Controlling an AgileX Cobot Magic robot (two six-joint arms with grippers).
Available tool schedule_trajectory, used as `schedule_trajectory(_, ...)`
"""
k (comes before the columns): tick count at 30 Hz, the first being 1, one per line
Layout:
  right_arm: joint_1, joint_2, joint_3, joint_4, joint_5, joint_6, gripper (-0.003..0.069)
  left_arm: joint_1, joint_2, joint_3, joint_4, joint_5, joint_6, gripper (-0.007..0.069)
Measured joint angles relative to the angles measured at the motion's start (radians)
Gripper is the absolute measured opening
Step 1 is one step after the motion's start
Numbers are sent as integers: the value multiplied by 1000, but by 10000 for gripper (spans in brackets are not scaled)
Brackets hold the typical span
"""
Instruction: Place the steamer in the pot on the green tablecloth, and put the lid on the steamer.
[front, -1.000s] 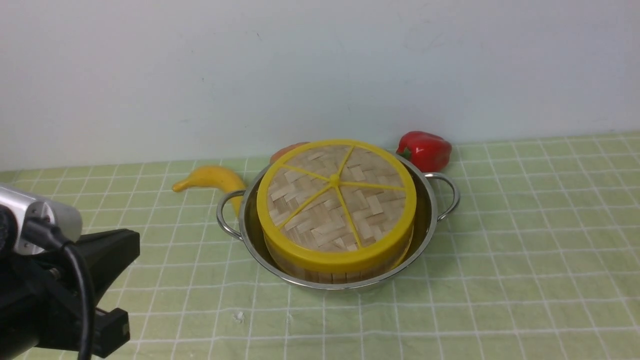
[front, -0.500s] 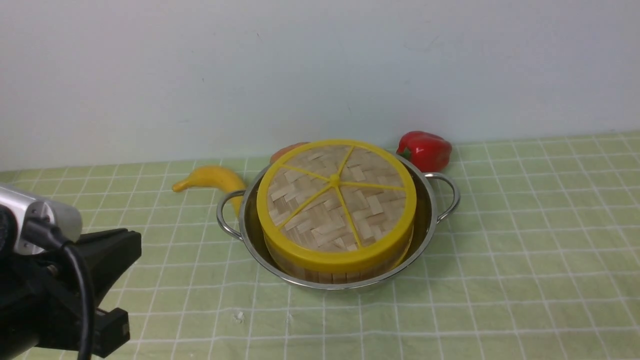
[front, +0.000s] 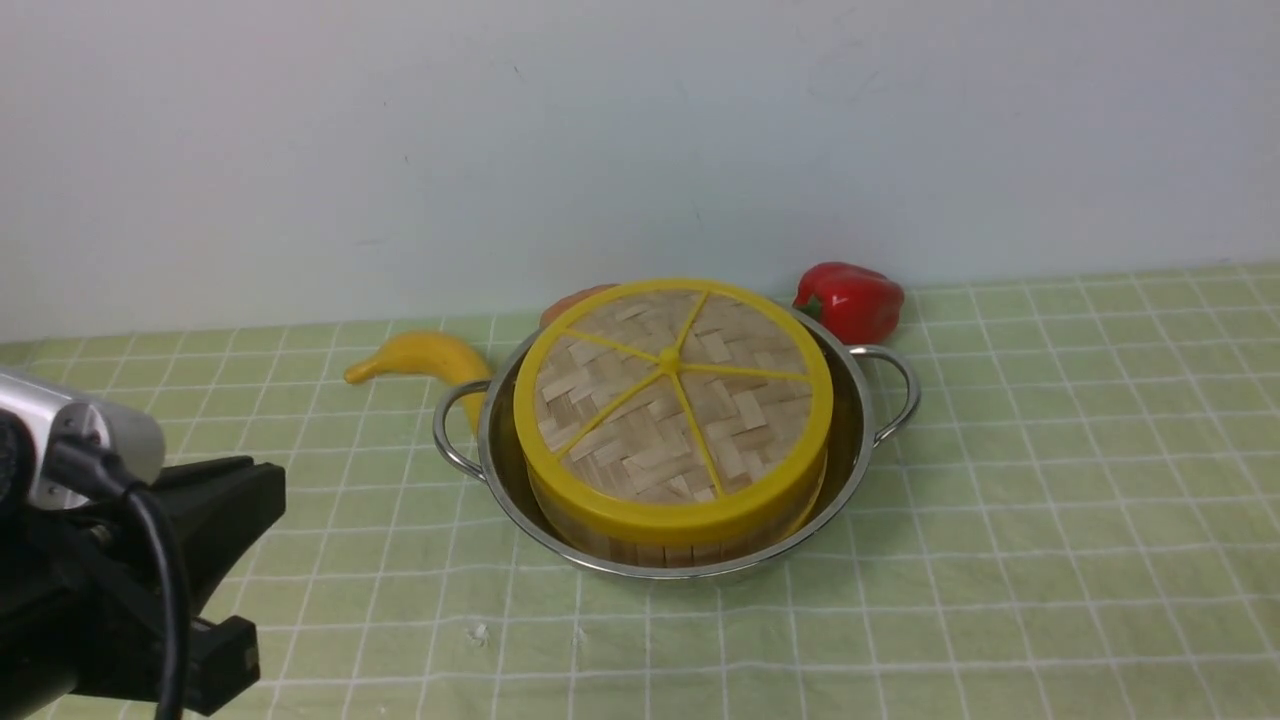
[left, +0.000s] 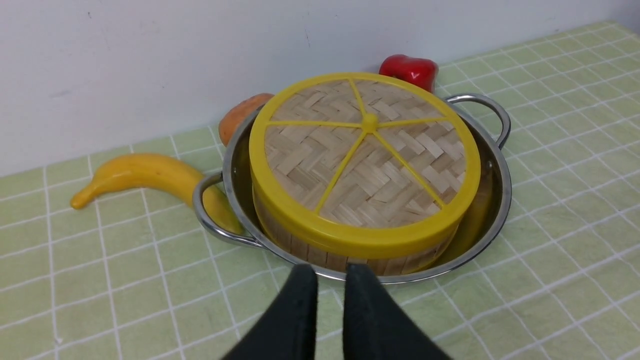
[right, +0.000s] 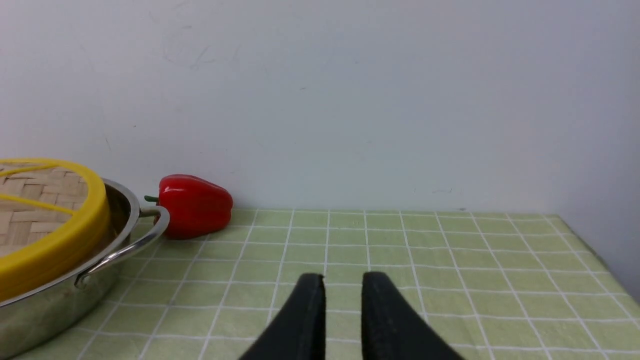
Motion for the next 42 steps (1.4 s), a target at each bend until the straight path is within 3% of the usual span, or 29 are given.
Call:
schedule_trajectory(6, 0, 0, 1, 0, 1, 0, 158, 31, -85, 48, 75, -24, 63, 96)
schedule_trajectory(14, 0, 0, 1, 0, 1, 0, 178, 272, -467, 442, 152, -189, 96, 115)
schedule_trajectory(19, 0, -2, 2, 0, 2, 0, 189, 349, -631, 602, 156, -215, 97, 117)
schedule_trajectory(42, 0, -5, 2, 0, 3, 0, 237, 361, -647, 616, 157, -208, 96, 148)
